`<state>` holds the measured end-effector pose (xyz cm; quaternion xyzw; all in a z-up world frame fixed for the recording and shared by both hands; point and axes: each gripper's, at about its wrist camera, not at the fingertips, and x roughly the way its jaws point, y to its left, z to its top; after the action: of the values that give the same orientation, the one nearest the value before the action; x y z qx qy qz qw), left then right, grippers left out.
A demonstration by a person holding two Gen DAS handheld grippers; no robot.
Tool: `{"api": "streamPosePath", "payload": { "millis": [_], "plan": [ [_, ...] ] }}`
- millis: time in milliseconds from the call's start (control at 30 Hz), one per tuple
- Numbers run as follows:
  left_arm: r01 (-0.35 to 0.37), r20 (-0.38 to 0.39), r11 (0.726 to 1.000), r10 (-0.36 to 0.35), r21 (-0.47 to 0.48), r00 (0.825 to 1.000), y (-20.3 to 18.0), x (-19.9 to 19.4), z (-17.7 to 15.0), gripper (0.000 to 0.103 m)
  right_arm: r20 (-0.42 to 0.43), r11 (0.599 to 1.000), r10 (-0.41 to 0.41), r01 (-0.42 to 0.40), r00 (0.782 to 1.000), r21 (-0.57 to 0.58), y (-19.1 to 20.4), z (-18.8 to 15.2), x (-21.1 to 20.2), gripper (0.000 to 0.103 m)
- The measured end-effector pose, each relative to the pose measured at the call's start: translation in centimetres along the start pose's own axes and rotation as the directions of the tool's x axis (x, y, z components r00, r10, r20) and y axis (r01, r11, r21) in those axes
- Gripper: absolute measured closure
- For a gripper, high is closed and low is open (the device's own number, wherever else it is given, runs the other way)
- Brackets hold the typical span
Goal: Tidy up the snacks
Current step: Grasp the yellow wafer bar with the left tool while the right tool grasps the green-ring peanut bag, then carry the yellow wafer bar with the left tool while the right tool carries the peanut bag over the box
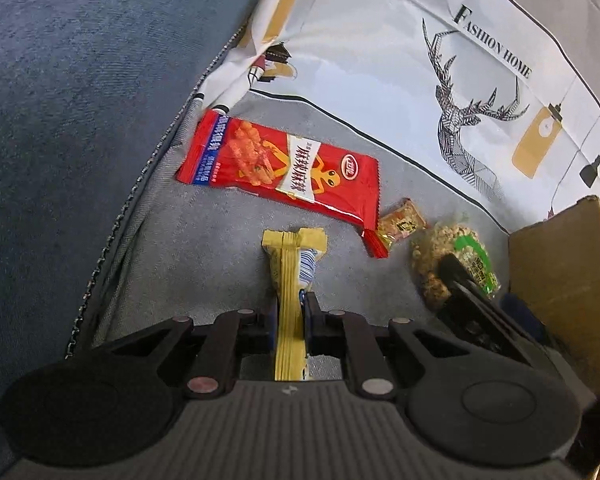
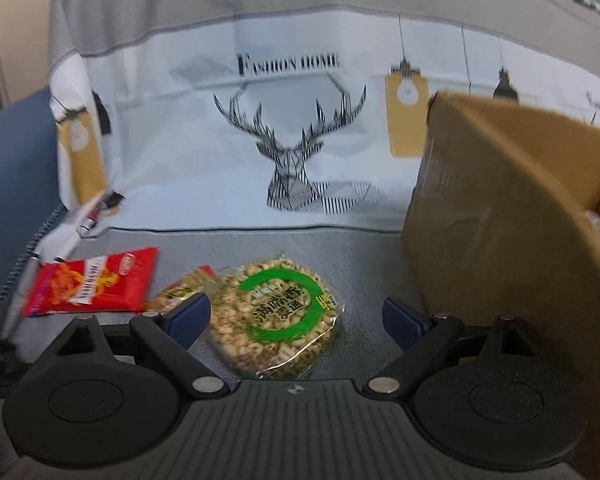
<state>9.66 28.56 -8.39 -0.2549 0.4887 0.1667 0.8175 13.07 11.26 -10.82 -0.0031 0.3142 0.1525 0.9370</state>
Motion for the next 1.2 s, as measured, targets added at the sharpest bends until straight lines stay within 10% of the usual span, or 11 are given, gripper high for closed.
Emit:
{"api": "streamPosePath", "payload": {
  "millis": [267, 600, 900, 1200],
  "plan": [
    [0.011, -0.008, 1.0, -0.011, 0.0, 1.0, -0.1, 0.2, 0.1, 0.09, -0.068, 0.995, 0.096, -0.098, 0.993, -0.03, 0.5, -0.5, 2.8, 0.012],
    [0.044, 0.006, 0.999, -0.044, -0.014, 0.999, 0.2, -0.9, 0.3, 0.09, 0.062, 0.995, 0.071, -0.066, 0.996, -0.081, 0.7, 0.3, -2.6, 0.022],
    [0.059, -0.004, 0.998, -0.059, 0.007, 0.998, -0.1, -1.0, -0.3, 0.09, -0.061, 0.993, 0.07, -0.075, 0.996, -0.088, -0.8, -1.3, -10.5, 0.022],
    [0.036, 0.0, 0.998, -0.036, 0.056, 0.999, -1.1, -0.6, -0.5, 0.09, -0.099, 0.987, 0.096, -0.108, 0.99, -0.117, -0.2, -4.5, -8.0, 0.022]
  ]
}}
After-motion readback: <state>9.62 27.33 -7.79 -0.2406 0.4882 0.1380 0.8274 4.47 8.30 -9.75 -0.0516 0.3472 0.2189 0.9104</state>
